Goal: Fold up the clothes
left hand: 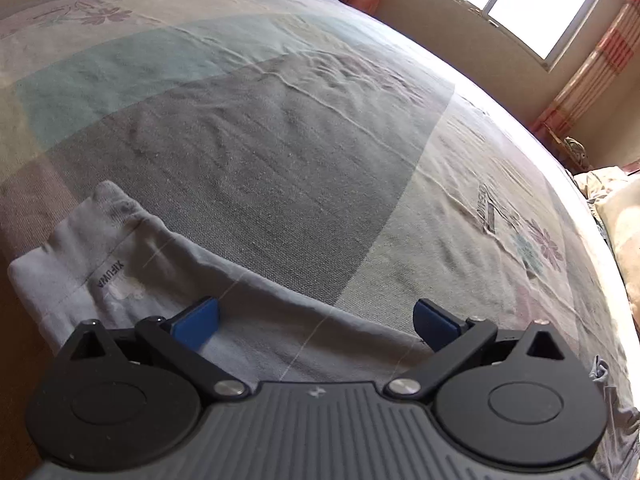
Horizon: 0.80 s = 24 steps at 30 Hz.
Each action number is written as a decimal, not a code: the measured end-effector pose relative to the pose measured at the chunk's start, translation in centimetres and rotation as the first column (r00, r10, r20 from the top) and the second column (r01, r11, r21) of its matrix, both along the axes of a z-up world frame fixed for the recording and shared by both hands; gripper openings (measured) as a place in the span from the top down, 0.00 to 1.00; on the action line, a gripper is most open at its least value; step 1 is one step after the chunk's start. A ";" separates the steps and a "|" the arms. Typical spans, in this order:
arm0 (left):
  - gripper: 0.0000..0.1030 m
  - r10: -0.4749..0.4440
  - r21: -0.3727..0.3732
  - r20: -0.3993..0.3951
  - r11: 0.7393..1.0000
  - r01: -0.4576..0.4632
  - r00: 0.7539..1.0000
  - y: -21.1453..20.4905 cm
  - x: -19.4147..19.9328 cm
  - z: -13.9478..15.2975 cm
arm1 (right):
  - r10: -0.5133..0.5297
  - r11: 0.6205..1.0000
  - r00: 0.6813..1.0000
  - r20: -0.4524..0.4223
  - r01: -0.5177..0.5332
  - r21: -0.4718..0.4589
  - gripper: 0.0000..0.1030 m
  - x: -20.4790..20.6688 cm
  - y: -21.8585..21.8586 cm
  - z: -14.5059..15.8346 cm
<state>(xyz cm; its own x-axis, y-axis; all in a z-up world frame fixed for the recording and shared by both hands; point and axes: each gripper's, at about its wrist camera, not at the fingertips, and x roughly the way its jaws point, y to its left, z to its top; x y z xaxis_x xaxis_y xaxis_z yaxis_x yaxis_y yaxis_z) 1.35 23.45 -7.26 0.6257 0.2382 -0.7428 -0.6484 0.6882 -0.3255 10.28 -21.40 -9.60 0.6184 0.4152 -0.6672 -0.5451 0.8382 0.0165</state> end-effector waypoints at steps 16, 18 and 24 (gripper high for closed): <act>0.01 -0.718 -0.065 0.147 0.679 0.731 0.681 -23.5 11.6 0.4 | -0.194 0.976 0.974 0.120 0.180 0.124 0.00 0.4 -3.5 1.7; 0.01 -0.723 -0.041 0.166 0.674 0.737 0.671 -23.7 11.3 -0.2 | -0.259 0.962 0.958 0.126 0.244 0.124 0.00 0.9 -4.5 1.6; 0.01 -0.732 -0.019 0.162 0.668 0.744 0.661 -23.0 11.5 0.8 | -0.352 0.936 0.932 0.086 0.350 0.033 0.00 2.2 -6.2 -0.3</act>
